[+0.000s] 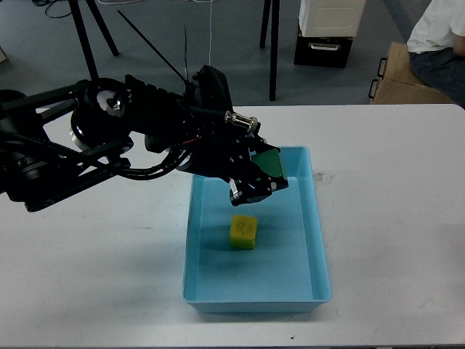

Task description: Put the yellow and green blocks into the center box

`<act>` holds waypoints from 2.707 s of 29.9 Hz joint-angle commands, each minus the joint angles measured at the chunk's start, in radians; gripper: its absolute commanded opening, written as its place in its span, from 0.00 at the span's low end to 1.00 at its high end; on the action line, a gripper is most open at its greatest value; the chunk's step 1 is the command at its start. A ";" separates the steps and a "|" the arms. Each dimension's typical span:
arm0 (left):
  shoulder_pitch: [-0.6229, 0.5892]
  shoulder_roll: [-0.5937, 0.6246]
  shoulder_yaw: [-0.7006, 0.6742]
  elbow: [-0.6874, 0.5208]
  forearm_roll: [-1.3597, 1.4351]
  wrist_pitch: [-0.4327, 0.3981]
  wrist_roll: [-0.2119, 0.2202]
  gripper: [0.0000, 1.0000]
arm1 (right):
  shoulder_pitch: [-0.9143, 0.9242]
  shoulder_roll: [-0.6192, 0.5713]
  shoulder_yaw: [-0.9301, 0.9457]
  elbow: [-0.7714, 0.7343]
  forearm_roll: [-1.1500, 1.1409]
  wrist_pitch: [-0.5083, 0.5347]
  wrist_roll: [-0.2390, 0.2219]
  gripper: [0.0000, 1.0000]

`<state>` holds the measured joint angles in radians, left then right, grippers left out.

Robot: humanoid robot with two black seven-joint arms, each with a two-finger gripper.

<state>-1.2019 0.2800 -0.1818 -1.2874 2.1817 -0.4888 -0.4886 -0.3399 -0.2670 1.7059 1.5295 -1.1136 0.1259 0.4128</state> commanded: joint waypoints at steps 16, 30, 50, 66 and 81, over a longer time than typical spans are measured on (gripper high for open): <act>0.081 -0.021 0.084 0.109 0.000 0.000 0.000 0.31 | 0.002 -0.001 0.014 0.000 0.000 0.001 0.000 0.98; 0.082 -0.018 0.070 0.111 0.000 0.000 0.000 0.78 | 0.002 0.000 0.011 0.000 0.000 0.001 0.000 0.98; 0.099 0.059 -0.246 0.003 -0.390 0.000 0.000 0.99 | 0.073 -0.001 -0.071 0.009 -0.002 0.008 0.001 0.98; 0.706 0.070 -0.897 0.020 -0.847 0.000 0.000 0.99 | 0.377 0.081 -0.273 0.000 0.410 0.020 -0.069 0.98; 0.898 0.008 -0.834 0.082 -1.861 0.404 0.035 1.00 | 0.266 0.104 -0.264 0.011 1.207 0.086 -0.233 0.98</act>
<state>-0.3179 0.3154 -1.0424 -1.2051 0.4227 -0.1489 -0.4679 -0.0470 -0.1641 1.4414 1.5395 0.0267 0.2014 0.1881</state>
